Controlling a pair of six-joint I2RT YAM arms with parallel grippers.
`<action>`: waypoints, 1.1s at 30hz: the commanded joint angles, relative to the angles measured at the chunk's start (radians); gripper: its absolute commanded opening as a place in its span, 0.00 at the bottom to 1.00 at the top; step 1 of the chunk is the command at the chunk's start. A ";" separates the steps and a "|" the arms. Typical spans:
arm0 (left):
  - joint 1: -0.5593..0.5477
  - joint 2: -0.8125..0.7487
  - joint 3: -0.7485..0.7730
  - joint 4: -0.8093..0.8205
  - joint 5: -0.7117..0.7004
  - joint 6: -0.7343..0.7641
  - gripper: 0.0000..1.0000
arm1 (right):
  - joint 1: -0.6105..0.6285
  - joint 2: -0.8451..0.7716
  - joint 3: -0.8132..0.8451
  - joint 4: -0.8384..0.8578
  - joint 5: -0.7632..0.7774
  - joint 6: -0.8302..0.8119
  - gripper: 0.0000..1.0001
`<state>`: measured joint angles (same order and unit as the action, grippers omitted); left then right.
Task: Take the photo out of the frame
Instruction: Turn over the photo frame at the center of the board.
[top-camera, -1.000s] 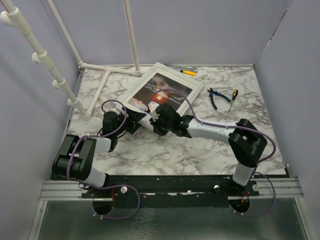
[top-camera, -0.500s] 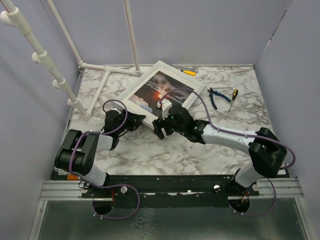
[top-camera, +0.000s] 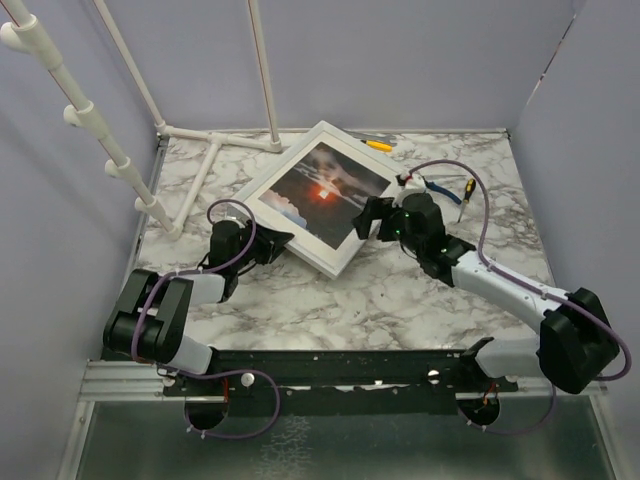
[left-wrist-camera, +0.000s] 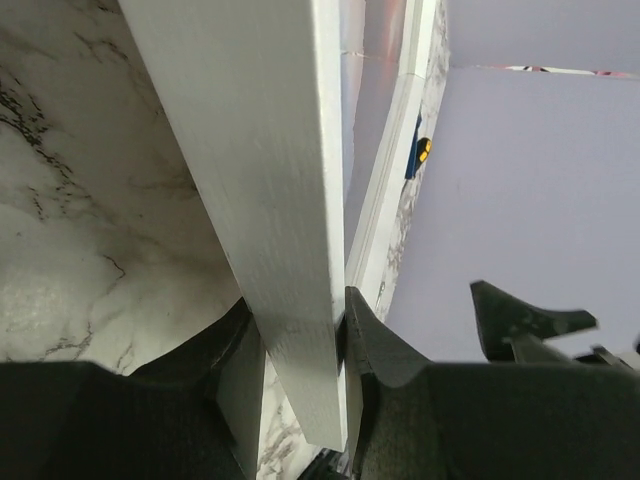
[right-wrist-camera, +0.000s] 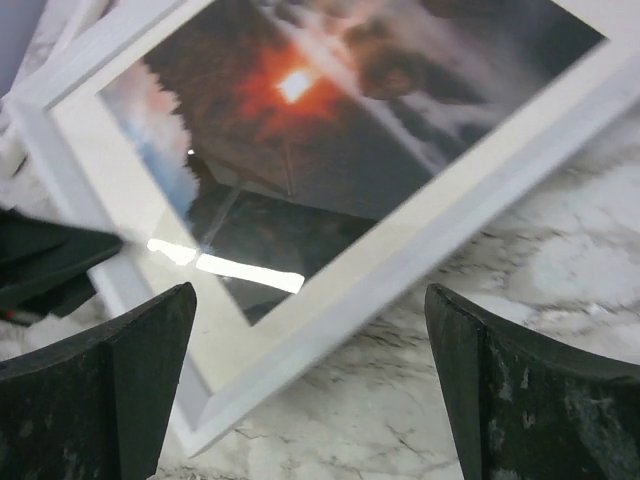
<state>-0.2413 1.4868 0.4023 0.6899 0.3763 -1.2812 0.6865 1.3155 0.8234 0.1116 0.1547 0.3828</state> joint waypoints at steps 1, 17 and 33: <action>-0.019 -0.092 0.041 0.018 0.010 0.114 0.02 | -0.162 -0.055 -0.111 0.016 -0.179 0.253 1.00; -0.061 -0.179 0.016 -0.012 -0.004 0.060 0.02 | -0.365 0.097 -0.380 0.556 -0.559 0.702 1.00; -0.077 -0.215 -0.003 -0.017 -0.006 0.013 0.04 | -0.364 0.317 -0.393 0.799 -0.616 0.805 0.80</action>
<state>-0.3000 1.3281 0.3935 0.5652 0.3286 -1.3148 0.3256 1.6039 0.4324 0.8257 -0.4202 1.1618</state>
